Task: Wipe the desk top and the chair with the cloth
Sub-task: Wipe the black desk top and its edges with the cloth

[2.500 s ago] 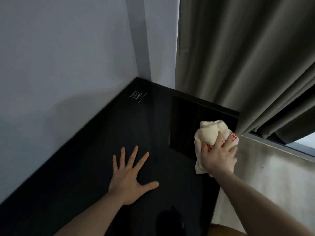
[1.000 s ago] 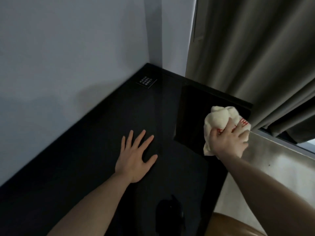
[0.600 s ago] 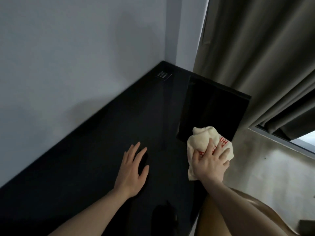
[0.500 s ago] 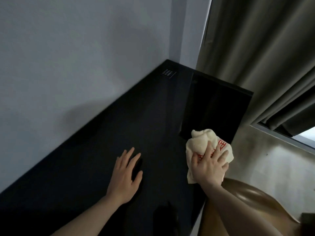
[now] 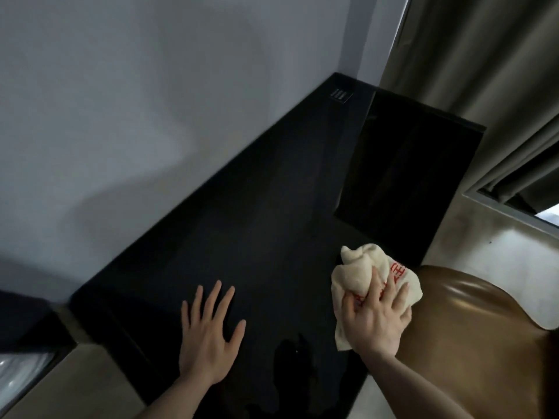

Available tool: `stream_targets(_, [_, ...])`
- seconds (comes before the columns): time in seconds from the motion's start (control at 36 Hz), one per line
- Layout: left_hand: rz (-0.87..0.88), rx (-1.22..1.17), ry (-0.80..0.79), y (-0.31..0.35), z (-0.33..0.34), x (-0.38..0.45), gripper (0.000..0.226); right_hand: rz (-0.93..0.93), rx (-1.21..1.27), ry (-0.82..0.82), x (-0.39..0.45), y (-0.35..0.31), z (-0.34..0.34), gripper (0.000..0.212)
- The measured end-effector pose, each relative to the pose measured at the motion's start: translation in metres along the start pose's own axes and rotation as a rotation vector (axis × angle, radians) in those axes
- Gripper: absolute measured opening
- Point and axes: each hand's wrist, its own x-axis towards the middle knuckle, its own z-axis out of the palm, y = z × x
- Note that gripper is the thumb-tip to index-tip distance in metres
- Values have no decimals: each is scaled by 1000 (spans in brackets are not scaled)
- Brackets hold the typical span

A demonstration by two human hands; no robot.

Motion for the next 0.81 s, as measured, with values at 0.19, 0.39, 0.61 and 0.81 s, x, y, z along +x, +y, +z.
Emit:
stream_targets(0.19, [-7, -19, 21, -1, 3, 2, 71, 8, 40, 27, 4, -2, 0, 76])
stream_targets(0.39, [11, -40, 53, -4, 6, 0, 70, 5, 49, 30, 3, -1, 2, 77])
stream_targets(0.61, [16, -34, 80, -6, 8, -1, 71, 16, 56, 69, -3, -4, 3, 75])
stream_targets(0.81, [34, -60, 100, -8, 8, -3, 70, 74, 34, 89, -40, -16, 15, 73])
